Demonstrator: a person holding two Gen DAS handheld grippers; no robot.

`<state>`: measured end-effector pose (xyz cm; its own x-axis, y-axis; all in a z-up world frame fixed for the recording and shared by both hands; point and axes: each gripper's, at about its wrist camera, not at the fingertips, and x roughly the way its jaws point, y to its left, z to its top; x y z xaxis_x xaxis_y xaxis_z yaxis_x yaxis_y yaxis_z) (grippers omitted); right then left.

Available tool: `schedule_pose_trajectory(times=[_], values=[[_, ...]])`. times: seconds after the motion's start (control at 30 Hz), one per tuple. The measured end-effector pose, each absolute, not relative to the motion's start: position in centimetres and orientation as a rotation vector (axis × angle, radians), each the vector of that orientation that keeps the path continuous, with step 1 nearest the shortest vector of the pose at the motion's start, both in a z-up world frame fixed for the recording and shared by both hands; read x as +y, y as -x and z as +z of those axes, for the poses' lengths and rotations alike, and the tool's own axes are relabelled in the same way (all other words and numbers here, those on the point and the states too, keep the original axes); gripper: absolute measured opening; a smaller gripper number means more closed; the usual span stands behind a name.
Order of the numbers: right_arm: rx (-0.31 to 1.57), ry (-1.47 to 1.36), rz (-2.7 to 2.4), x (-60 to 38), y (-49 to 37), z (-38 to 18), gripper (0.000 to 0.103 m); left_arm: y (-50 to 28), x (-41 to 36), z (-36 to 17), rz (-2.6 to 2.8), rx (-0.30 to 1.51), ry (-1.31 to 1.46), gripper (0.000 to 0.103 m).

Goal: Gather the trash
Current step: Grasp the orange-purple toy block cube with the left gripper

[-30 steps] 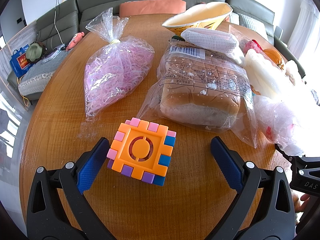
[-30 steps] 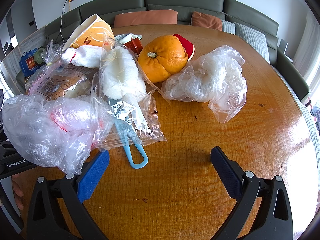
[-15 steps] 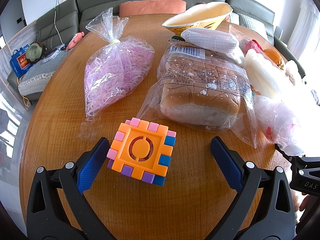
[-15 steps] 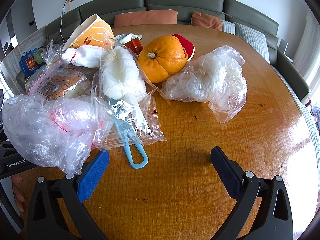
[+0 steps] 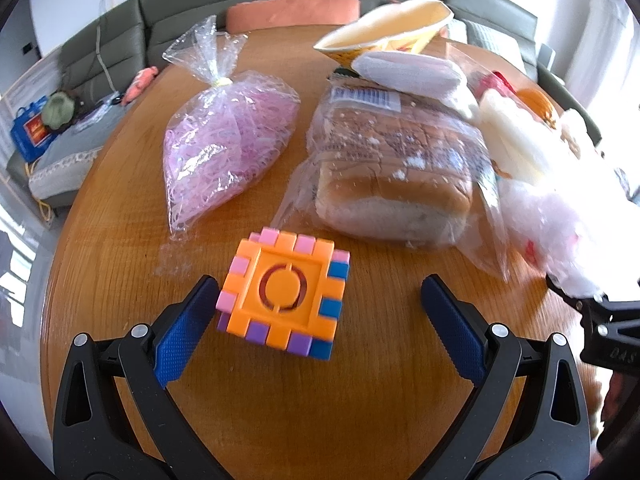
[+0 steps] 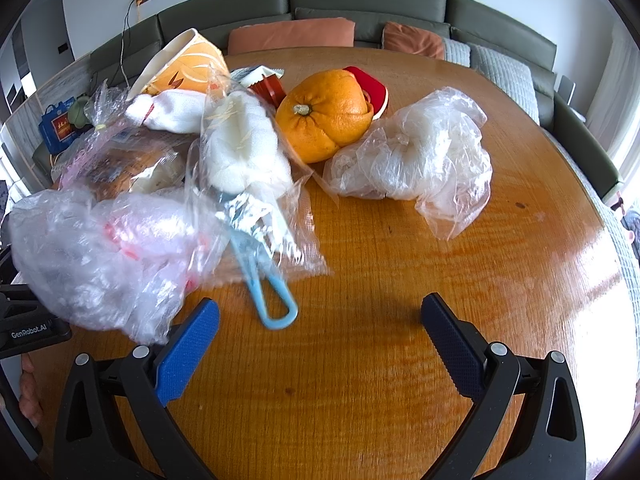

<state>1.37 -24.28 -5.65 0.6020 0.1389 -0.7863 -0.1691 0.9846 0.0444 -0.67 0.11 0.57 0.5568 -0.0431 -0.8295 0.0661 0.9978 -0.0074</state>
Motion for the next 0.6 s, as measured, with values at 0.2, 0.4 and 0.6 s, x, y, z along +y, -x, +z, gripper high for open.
schedule_pose_trajectory(times=[0.2, 0.4, 0.6], values=[[0.914, 0.013, 0.23, -24.7, 0.8, -3.0, 0.1, 2.5, 1.7, 1.9, -0.091, 0.948, 0.017, 0.097], [0.885, 0.023, 0.316, -23.9, 3.2, 0.1, 0.1, 3.2, 2.9, 3.6, -0.098, 0.899, 0.023, 0.097], [0.891, 0.023, 0.441, -20.7, 3.8, 2.0, 0.094, 2.5, 4.7, 4.6, -0.095, 0.884, 0.051, 0.097]])
